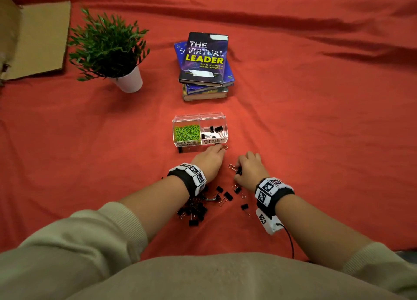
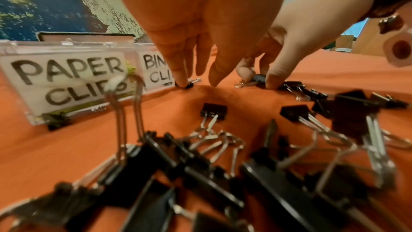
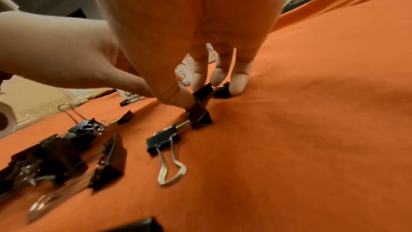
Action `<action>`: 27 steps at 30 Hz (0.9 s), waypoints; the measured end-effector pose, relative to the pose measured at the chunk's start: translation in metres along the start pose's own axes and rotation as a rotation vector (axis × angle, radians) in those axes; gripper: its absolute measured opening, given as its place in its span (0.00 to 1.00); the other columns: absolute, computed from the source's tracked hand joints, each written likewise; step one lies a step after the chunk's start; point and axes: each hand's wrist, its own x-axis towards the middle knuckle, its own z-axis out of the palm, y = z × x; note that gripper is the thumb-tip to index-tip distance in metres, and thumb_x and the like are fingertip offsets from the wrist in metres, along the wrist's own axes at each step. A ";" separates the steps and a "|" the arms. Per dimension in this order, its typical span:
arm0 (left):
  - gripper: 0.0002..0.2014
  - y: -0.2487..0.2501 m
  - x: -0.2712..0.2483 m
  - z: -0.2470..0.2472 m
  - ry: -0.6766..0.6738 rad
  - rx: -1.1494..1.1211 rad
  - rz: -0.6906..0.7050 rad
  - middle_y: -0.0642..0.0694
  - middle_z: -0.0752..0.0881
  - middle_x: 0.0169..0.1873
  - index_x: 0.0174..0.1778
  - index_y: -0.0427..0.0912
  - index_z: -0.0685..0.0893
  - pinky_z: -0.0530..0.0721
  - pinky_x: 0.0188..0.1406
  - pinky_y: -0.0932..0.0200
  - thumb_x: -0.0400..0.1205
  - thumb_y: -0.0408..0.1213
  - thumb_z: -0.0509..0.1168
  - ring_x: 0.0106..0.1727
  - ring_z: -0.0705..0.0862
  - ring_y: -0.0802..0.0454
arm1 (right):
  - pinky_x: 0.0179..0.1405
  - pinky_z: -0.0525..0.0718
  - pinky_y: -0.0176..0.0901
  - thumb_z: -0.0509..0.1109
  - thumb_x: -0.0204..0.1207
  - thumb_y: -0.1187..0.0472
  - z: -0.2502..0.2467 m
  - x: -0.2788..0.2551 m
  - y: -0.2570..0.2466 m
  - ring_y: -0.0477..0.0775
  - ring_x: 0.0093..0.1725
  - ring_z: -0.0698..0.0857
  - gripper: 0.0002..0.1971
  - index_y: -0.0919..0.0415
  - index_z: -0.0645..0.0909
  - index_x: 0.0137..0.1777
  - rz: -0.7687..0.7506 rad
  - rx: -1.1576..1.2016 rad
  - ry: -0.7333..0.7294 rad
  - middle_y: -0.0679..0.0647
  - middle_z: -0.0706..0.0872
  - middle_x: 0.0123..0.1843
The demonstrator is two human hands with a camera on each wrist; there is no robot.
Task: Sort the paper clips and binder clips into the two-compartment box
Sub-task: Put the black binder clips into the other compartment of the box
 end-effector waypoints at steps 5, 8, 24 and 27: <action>0.17 0.000 -0.008 0.001 0.058 0.073 -0.041 0.38 0.71 0.66 0.66 0.33 0.73 0.80 0.57 0.45 0.81 0.25 0.55 0.69 0.70 0.40 | 0.51 0.74 0.41 0.70 0.67 0.69 0.003 0.000 0.001 0.58 0.55 0.76 0.08 0.61 0.79 0.46 -0.057 0.133 -0.039 0.57 0.74 0.52; 0.10 -0.006 -0.010 0.003 0.080 0.035 -0.083 0.39 0.73 0.58 0.57 0.34 0.75 0.81 0.48 0.44 0.80 0.23 0.55 0.60 0.74 0.40 | 0.52 0.73 0.40 0.69 0.68 0.69 0.002 0.001 0.000 0.58 0.56 0.76 0.06 0.61 0.82 0.43 -0.067 0.140 -0.063 0.55 0.76 0.50; 0.09 -0.014 -0.001 -0.031 0.388 -0.139 -0.033 0.44 0.80 0.53 0.54 0.40 0.78 0.80 0.53 0.54 0.82 0.41 0.63 0.54 0.79 0.47 | 0.36 0.75 0.35 0.76 0.63 0.67 -0.023 0.014 -0.002 0.46 0.34 0.78 0.07 0.58 0.81 0.36 0.048 0.480 0.150 0.50 0.82 0.36; 0.10 -0.024 0.014 -0.045 0.408 -0.112 -0.104 0.42 0.81 0.54 0.54 0.40 0.79 0.75 0.60 0.51 0.82 0.42 0.63 0.60 0.76 0.42 | 0.39 0.83 0.46 0.75 0.63 0.70 -0.043 0.028 -0.017 0.51 0.34 0.82 0.11 0.54 0.79 0.33 0.056 0.659 0.167 0.52 0.85 0.33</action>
